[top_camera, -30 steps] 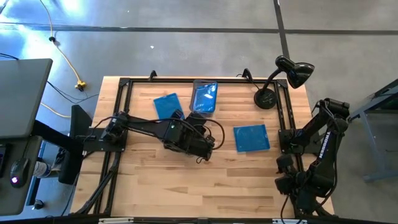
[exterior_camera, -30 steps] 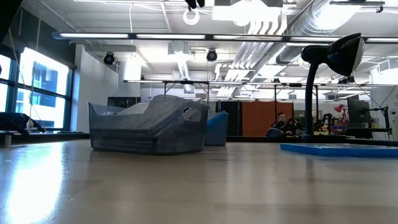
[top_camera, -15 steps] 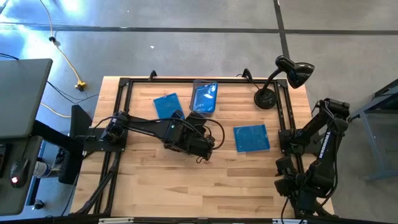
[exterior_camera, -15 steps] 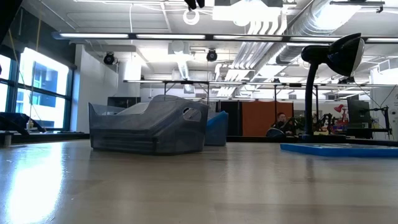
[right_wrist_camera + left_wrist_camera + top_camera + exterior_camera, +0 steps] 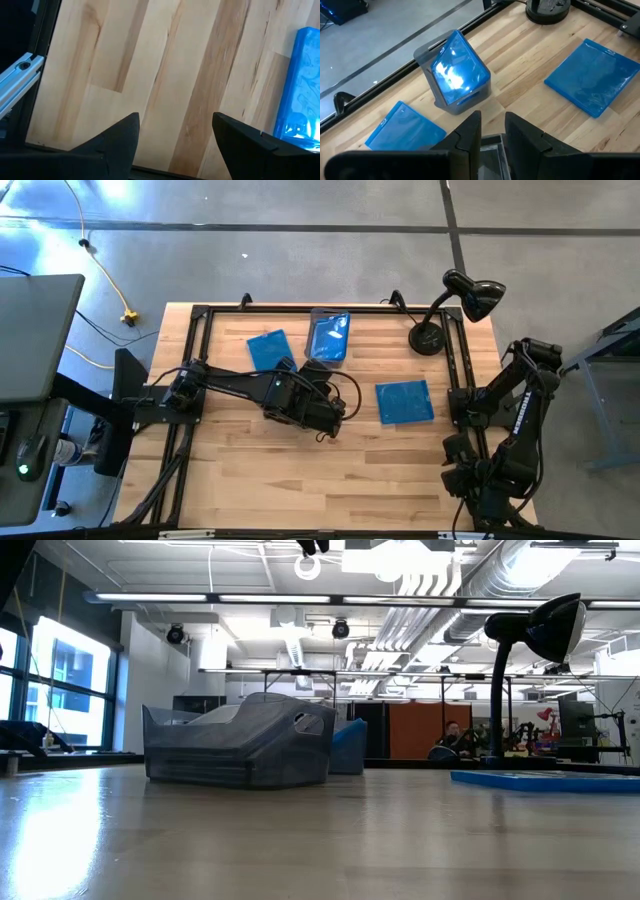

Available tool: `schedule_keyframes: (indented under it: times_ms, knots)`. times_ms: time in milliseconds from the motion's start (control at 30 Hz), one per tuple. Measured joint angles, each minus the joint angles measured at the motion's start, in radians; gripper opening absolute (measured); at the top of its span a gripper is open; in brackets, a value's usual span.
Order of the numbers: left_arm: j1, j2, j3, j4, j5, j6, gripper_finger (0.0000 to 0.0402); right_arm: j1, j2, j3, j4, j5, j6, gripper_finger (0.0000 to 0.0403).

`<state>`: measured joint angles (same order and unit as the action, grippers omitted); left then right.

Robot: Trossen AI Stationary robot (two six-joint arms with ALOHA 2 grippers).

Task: Pick & place jewel cases by type
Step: Adjust the bottom black bin

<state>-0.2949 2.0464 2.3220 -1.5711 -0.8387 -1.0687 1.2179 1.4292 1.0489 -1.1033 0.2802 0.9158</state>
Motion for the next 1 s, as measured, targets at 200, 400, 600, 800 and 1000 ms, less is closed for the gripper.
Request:
schedule_keyframes:
  times_ms: [200,400,600,800,1000]
  knots:
    - [-0.001,0.0,0.0,0.0,0.026,0.005,0.0085,0.0,0.0,0.0,0.016,0.0,0.0,0.0248]
    - [0.003,0.0,0.0,0.0,0.025,0.038,0.0085,0.0,0.0,0.0,0.025,0.077,-0.341,0.0248]
    - [0.031,-0.007,-0.061,0.001,-0.012,0.111,0.0085,0.0,0.0,0.0,0.037,0.114,-0.481,0.0248]
    - [0.114,-0.019,-0.137,0.0,0.027,0.171,0.0085,0.0,0.0,0.0,0.134,0.097,-0.376,0.0248]
    - [0.26,-0.026,-0.24,0.001,0.138,0.172,0.0085,-0.001,0.0,0.0,0.344,0.106,-0.322,0.0248]
